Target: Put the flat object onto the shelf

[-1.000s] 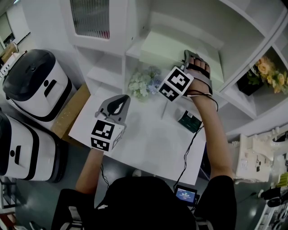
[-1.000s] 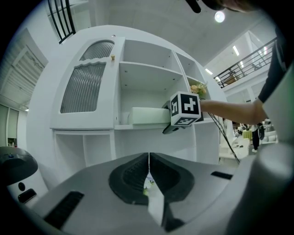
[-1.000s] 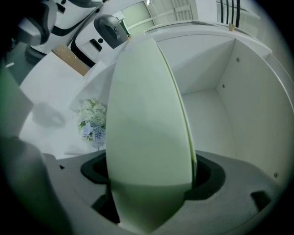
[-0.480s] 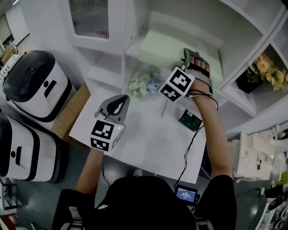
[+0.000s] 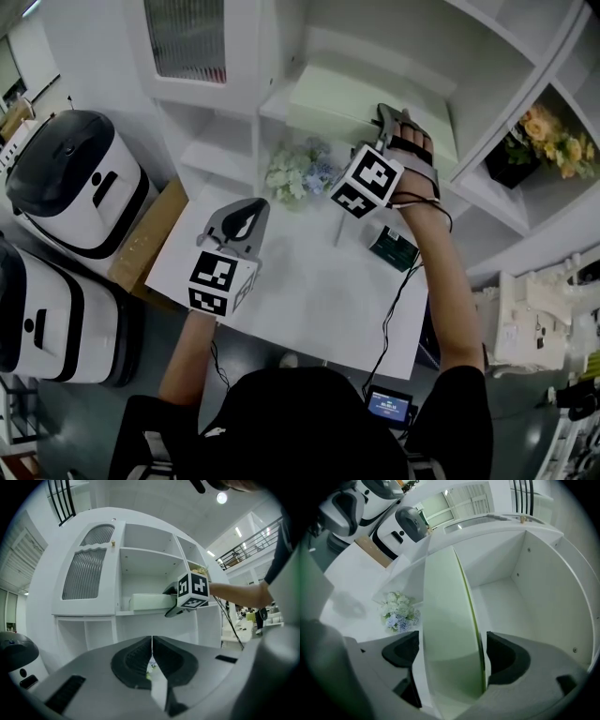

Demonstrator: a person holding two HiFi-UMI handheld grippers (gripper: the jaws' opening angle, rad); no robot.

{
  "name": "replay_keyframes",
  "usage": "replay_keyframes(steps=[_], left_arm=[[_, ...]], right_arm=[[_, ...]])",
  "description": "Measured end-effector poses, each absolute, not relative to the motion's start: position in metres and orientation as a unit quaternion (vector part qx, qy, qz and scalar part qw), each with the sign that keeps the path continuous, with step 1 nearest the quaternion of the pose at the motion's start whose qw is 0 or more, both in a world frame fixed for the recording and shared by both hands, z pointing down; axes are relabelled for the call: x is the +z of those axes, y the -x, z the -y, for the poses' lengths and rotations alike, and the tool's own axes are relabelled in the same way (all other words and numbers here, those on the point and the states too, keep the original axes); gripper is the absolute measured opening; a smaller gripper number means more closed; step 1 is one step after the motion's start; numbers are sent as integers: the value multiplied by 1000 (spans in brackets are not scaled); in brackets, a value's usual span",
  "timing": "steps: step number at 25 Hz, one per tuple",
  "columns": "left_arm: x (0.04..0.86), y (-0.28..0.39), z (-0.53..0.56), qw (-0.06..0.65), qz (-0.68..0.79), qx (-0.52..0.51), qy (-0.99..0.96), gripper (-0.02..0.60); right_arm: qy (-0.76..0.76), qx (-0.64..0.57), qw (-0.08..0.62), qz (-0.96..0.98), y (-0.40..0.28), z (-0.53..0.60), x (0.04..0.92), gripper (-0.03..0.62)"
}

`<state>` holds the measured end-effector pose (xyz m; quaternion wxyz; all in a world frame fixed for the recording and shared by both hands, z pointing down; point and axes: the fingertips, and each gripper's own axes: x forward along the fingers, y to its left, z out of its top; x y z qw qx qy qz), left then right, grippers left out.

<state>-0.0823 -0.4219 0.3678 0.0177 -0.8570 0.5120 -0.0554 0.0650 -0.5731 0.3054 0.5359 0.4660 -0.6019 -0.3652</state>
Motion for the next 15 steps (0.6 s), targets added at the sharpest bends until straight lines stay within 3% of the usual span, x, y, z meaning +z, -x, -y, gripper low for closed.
replay_keyframes(steps=[9,13,15], left_arm=[[356,84,407,28,-510,-52,858,9],[353,83,398,31,-506,-52,860,9],[351,82,393,33,-504,-51,862,9]], right_arm=[[-484,-365,498,620,-59,543,288,424],[-502,-373,463,628,-56,525,274,312],[-510,-372,448,633,-56,517,268,294]])
